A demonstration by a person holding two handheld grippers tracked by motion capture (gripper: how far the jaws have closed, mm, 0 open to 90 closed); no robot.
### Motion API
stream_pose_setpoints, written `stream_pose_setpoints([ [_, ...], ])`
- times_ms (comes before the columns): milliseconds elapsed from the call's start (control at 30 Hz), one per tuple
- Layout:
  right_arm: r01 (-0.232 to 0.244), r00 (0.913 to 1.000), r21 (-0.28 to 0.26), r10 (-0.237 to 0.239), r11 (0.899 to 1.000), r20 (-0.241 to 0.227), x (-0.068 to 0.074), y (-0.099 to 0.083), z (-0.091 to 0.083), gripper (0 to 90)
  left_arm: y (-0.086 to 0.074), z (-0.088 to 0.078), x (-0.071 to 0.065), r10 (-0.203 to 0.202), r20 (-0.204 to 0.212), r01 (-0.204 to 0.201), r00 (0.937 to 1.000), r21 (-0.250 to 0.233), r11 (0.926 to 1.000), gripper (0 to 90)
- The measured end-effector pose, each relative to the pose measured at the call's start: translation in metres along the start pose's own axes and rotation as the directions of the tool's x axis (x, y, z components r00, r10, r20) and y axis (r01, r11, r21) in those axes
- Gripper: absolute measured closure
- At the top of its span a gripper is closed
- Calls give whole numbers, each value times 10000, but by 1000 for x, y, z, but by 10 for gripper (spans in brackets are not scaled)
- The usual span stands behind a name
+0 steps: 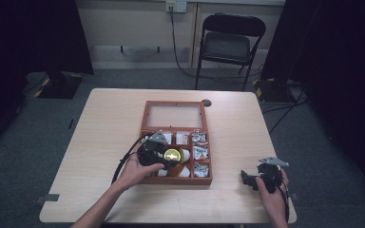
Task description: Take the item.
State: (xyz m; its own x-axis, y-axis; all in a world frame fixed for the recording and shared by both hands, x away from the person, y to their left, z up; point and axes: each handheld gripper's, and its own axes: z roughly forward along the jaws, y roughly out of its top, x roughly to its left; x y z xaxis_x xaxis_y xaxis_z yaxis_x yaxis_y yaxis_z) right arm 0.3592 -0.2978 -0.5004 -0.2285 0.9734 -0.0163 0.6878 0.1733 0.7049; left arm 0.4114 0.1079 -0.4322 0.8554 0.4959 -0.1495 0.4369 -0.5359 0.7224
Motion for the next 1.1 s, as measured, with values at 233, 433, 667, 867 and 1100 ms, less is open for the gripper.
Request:
stream_pose_setpoints([
  [233, -11, 10000, 8, 11, 10000, 4, 0, 0, 0, 0, 0, -7, 1, 33, -118, -36, 9999, -238, 9997, 401],
  [433, -11, 10000, 7, 11, 10000, 3, 0, 0, 0, 0, 0, -16, 1, 95, -189, -103, 9998, -445, 9990, 401],
  [667, -9, 10000, 7, 9, 10000, 4, 0, 0, 0, 0, -1, -24, 4, 53, -248, -70, 9997, -661, 9978, 401],
  [867, -7, 10000, 6, 7, 10000, 1, 0, 0, 0, 0, 0, -32, 7, 33, -294, -55, 9996, -775, 9970, 401],
  [1100, -5, 10000, 5, 5, 10000, -4, 0, 0, 0, 0, 0, -42, 12, -51, -377, 15, 9993, -967, 9953, 401],
])
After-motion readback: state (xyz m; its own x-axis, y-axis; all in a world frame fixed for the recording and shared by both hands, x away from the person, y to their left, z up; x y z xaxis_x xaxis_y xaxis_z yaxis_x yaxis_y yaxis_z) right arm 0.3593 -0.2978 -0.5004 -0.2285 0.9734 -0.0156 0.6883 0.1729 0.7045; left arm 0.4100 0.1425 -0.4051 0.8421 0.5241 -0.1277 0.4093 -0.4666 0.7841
